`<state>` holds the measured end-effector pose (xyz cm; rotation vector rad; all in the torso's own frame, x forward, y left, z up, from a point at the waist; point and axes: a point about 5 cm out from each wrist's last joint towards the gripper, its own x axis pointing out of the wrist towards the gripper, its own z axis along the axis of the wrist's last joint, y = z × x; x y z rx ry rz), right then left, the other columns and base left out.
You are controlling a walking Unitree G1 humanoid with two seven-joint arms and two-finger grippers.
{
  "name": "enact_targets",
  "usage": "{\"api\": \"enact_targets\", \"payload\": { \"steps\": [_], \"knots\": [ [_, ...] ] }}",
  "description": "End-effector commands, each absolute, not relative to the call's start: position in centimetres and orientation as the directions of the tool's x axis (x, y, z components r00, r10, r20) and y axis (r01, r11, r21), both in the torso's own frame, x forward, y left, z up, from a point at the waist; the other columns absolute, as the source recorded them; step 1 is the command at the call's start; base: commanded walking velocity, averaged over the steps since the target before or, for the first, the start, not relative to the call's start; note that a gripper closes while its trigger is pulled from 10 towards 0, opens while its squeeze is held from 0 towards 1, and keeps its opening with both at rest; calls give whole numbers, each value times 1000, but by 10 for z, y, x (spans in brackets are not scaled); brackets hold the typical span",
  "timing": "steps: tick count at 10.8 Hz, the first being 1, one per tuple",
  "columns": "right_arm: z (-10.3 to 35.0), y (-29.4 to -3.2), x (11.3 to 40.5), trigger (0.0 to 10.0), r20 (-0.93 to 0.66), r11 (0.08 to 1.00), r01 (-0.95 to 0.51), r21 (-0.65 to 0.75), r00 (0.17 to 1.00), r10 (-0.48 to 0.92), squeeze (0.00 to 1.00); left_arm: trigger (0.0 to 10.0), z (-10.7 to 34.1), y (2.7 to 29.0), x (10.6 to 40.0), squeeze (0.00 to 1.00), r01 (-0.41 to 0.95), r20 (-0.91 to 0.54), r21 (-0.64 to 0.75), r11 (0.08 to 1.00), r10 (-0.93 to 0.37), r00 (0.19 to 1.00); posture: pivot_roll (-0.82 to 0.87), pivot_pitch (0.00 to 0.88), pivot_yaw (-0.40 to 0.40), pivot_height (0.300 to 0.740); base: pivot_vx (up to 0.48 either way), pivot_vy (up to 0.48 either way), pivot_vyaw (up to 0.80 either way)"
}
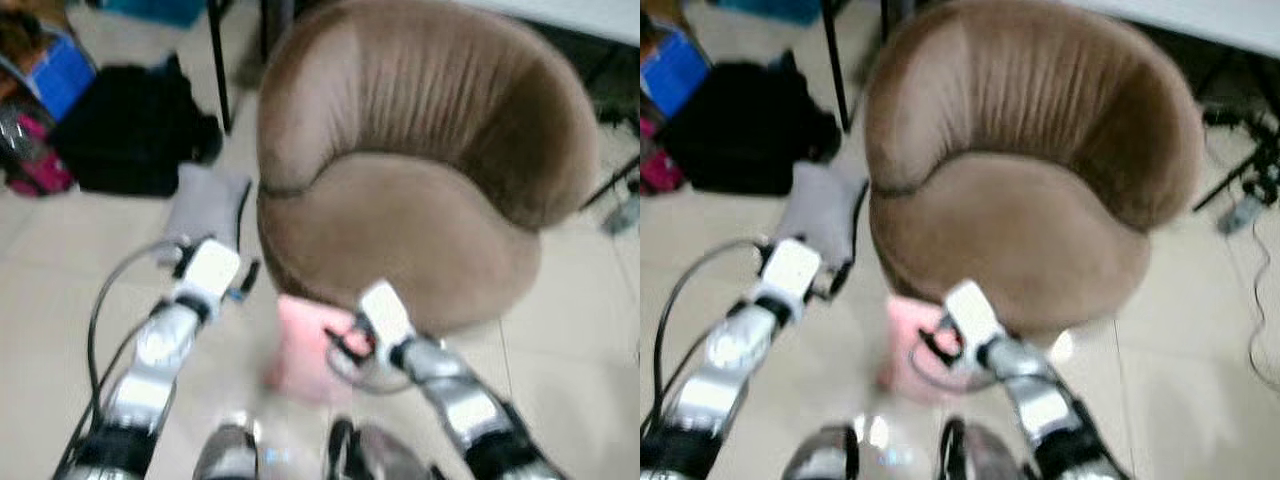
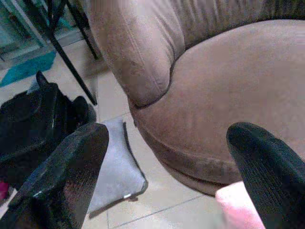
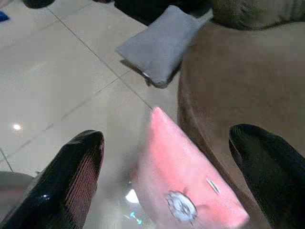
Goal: Move the pillow to the sofa from floor
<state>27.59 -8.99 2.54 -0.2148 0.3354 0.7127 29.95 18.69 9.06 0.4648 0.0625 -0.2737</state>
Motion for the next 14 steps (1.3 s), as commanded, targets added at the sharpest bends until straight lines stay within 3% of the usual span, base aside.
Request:
{"api": "enact_targets", "payload": {
  "steps": [1, 5, 7, 10, 14],
  "knots": [
    [21, -92, 274, 10000, -387, 741, -668, -67, 702, 597, 0, 10000, 89, 187, 299, 0, 273, -124, 426, 862, -244, 962, 70, 239, -111, 740, 0, 0, 0],
    [31, -100, 284, 10000, -305, 796, -601, -72, 773, 556, 0, 10000, 88, 195, 299, 0, 223, -125, 411, 884, -187, 974, 77, 224, -109, 740, 0, 0, 0],
    [30, -105, 284, 10000, -299, 826, -560, -64, 800, 520, 0, 10000, 88, 207, 295, 0, 169, -98, 336, 927, -144, 985, 80, 200, -113, 740, 0, 0, 0],
    [22, -128, 276, 10000, -256, 905, -426, 5, 874, 413, 0, 10000, 60, 245, 244, 0, 136, -168, 164, 977, -108, 980, 82, 194, -105, 740, 0, 0, 0],
    [23, -119, 276, 10000, -212, 912, -408, 48, 888, 408, 0, 10000, 65, 213, 257, 0, 170, -117, 101, 980, -158, 981, 74, 188, -112, 740, 0, 0, 0]
  ]
}}
